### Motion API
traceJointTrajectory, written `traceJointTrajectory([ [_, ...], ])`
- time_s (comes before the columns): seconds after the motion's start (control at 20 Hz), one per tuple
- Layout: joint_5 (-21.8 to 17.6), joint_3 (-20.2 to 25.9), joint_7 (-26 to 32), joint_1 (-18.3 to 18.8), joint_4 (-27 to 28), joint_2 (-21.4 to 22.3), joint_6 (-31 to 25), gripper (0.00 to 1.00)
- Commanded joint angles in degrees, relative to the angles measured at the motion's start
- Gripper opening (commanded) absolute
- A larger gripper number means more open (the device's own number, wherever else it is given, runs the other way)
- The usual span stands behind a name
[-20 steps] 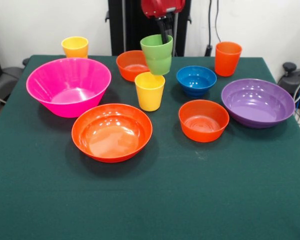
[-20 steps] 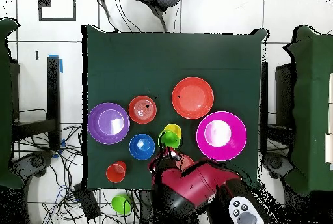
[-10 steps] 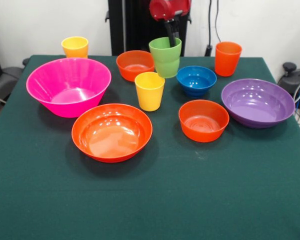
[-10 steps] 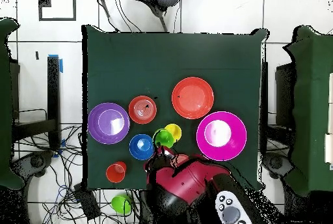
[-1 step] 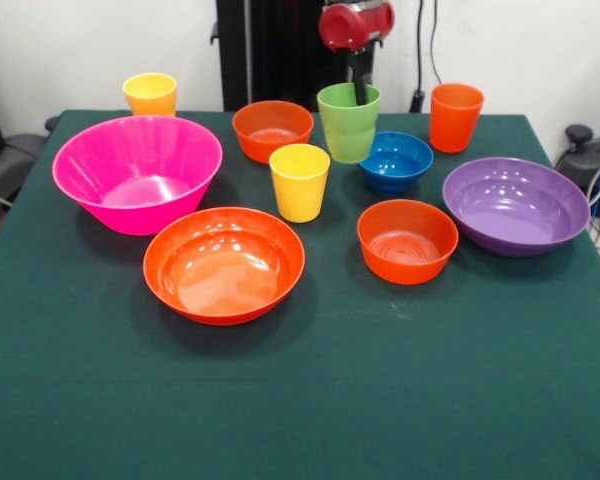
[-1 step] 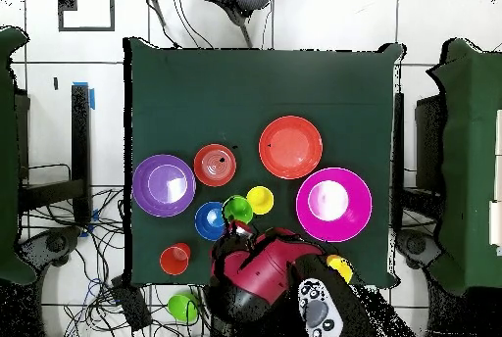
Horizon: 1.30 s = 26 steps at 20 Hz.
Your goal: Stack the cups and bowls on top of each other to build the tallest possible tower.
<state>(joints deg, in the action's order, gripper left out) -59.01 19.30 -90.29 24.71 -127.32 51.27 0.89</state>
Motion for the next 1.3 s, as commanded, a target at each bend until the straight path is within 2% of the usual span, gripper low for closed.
traceJointTrajectory([
  [0.05, -5.6, -3.5, -1.8, -1.9, 4.5, -2.8, -4.9, 0.0],
  [0.15, -6.6, -6.4, -2.6, -4.3, 5.5, -2.7, -3.6, 0.0],
  [0.35, -7.0, -8.7, -3.2, -6.1, 5.9, -2.4, -2.1, 0.0],
  [0.7, -6.0, -7.0, -2.2, -4.1, 3.4, 0.6, -2.3, 0.0],
  [1.0, -6.2, -8.7, -3.0, -5.3, 4.3, -1.6, -1.3, 0.0],
  [1.3, -7.1, -12.7, -3.7, -8.0, 6.1, -3.8, 1.6, 0.0],
])
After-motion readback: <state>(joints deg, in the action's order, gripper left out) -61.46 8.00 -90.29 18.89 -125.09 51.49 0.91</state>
